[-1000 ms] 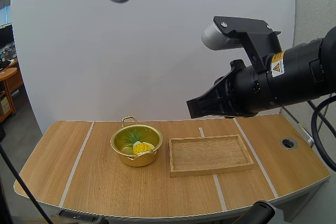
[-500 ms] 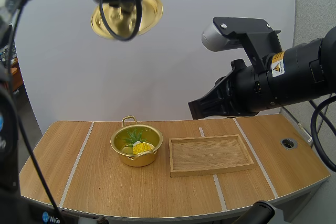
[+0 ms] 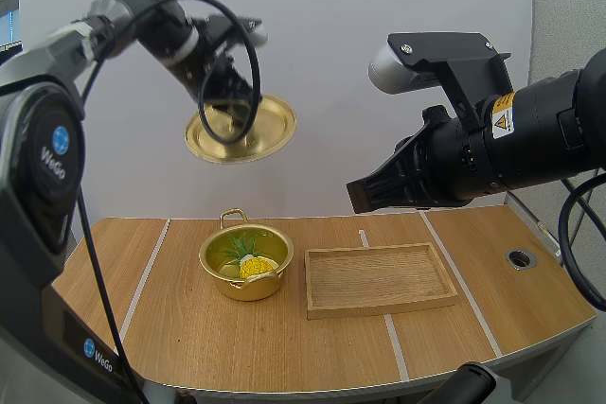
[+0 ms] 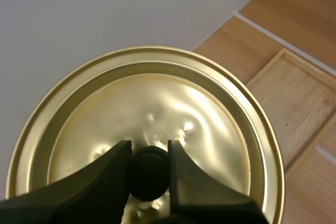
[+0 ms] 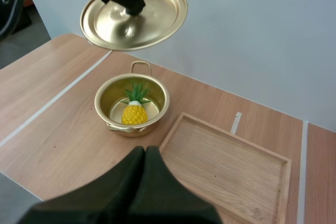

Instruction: Open the pot, put the pineapple inside, and close it

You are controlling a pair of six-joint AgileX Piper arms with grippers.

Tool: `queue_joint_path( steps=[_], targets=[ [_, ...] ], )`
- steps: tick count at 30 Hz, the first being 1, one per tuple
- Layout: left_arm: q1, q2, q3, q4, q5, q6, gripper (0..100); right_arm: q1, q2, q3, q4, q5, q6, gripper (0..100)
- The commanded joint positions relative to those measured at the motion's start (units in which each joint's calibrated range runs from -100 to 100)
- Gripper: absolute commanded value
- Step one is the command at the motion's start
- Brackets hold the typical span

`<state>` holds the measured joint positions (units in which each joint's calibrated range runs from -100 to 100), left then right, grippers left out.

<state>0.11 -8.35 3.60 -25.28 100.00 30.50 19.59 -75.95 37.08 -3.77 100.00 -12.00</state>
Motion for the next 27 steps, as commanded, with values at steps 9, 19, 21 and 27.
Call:
queue_joint_path(
  steps=[9, 19, 21, 27],
  targets=[
    [-0.12, 2.67, 12.65, -1.82, -3.07, 4.05, 0, -0.19, -0.54, -0.1, -0.42, 0.0, -0.67, 0],
    [-0.12, 2.67, 21.4, -4.49, -14.98, 8.51, 0, -0.19, -0.54, -0.1, -0.42, 0.0, -0.67, 0],
    [-0.12, 2.67, 22.77, -4.49, -18.5, 9.0, 0, -0.19, -0.54, -0.1, -0.42, 0.0, -0.67, 0],
    [-0.12, 3.33, 25.13, -4.62, -26.76, 9.92, 0, -0.19, -0.54, -0.1, -0.42, 0.0, -0.67, 0]
  ],
)
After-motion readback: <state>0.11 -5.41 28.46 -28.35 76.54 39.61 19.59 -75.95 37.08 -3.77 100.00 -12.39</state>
